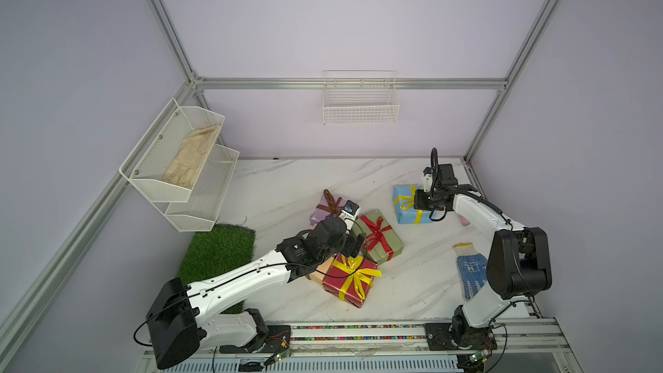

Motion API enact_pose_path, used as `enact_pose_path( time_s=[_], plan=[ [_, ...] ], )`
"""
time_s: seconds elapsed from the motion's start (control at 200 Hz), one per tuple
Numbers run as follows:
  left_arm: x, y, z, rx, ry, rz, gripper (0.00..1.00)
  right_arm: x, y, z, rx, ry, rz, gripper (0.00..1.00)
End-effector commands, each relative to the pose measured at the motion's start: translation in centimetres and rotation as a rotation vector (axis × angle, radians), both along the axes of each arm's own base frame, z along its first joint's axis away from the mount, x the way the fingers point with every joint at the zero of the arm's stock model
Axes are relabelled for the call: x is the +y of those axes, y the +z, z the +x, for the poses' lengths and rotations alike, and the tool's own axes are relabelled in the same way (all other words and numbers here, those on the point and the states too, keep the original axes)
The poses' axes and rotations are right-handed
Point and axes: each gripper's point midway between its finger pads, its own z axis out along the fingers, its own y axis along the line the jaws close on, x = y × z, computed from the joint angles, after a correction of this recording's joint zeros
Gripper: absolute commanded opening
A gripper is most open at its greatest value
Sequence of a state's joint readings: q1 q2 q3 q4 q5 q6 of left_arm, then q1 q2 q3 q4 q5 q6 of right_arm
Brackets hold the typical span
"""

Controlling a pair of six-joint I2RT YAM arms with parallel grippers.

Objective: Untie the ribbon bows on the gift boxes
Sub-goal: Untie the ribbon from the gift box.

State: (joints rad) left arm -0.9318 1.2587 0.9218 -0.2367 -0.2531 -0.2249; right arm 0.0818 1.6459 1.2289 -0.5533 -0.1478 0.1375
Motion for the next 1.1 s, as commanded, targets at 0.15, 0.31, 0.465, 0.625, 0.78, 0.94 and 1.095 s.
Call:
enact_pose_path(
  time_s=[0.15,0.31,0.465,0.625,0.78,0.94,1.095],
  plan=[
    [-3.4,4.5,3.5,-0.117,0.026,-0.057,0.86,2.7,8.5,-1.0,-0.122,0.083,0.160,0.00],
    [-5.9,3.9,5.5,-0.128,0.003,-0.042,0.86,3.2,10.5,-1.7,-0.143,0.102,0.192,0.00],
    [-8.2,2.8,7.6,-0.121,0.001,-0.021,0.86,3.7,11.8,-2.0,-0.164,0.108,0.229,0.00],
    [-10.6,0.5,9.3,-0.096,-0.013,-0.003,0.85,3.9,14.1,-1.8,-0.211,0.106,0.252,0.00],
    [-12.3,-1.6,10.1,-0.068,-0.039,0.007,0.84,3.9,15.5,-1.6,-0.232,0.101,0.260,0.00],
    [-13.1,-2.7,10.5,-0.060,-0.063,-0.004,0.84,3.9,16.2,-1.7,-0.240,0.100,0.263,0.00],
    [-13.5,-2.9,11.6,-0.054,-0.062,-0.035,0.84,4.0,17.8,-2.0,-0.265,0.105,0.275,0.00]
  ],
)
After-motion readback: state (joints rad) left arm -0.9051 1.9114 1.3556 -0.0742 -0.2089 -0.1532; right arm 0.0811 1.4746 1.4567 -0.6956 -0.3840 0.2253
